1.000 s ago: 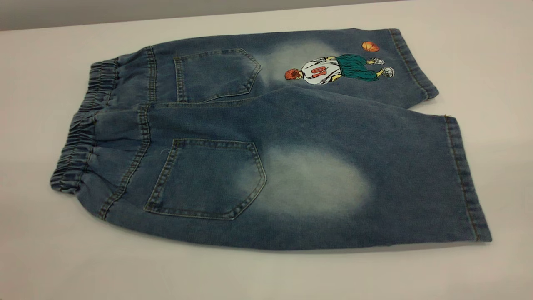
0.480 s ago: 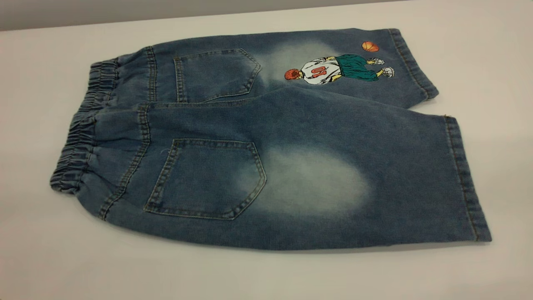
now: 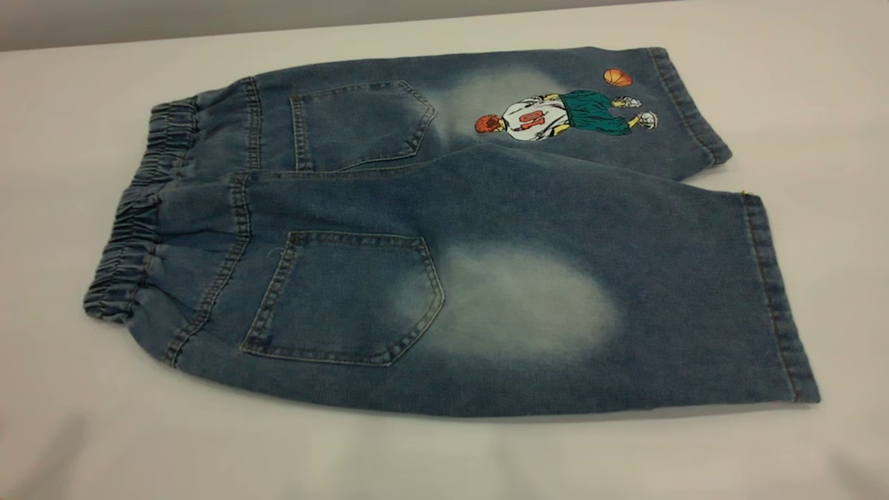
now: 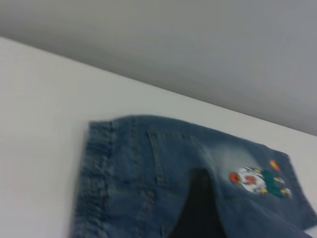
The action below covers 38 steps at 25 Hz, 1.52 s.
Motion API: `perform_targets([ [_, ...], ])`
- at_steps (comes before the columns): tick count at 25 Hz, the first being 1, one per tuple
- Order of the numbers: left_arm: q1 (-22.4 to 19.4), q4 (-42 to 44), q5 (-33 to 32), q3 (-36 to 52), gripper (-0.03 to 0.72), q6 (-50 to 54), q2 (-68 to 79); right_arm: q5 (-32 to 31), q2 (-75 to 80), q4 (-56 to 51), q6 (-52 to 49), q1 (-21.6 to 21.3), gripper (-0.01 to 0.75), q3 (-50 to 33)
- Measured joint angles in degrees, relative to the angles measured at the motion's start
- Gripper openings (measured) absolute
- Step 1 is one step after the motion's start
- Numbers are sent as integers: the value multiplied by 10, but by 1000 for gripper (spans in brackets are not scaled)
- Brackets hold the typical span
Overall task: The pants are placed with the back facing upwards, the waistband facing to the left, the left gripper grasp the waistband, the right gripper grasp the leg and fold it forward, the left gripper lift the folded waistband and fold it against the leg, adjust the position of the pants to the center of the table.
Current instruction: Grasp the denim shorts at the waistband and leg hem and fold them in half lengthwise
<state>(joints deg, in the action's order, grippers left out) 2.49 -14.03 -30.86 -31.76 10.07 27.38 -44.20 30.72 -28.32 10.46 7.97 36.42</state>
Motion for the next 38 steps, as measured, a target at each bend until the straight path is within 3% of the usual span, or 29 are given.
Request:
perform_targets([
  [5, 0, 5, 69, 0, 519, -11, 125, -14, 136, -148, 121, 0, 533, 0],
  [10, 0, 5, 116, 0, 519, -11, 261, -71, 259, -315, 276, 0, 533, 0],
  [18, 0, 5, 153, -31, 519, -24, 464, -97, 414, -514, 463, 0, 533, 0],
  [26, 0, 5, 169, -55, 519, -38, 520, -57, 544, -536, 530, -9, 504, 0],
  [31, 0, 5, 179, -56, 519, -38, 519, -46, 610, -517, 537, -47, 496, -5],
  [38, 0, 4, 183, -56, 519, -38, 518, 17, 695, -567, 621, -97, 496, -38],
])
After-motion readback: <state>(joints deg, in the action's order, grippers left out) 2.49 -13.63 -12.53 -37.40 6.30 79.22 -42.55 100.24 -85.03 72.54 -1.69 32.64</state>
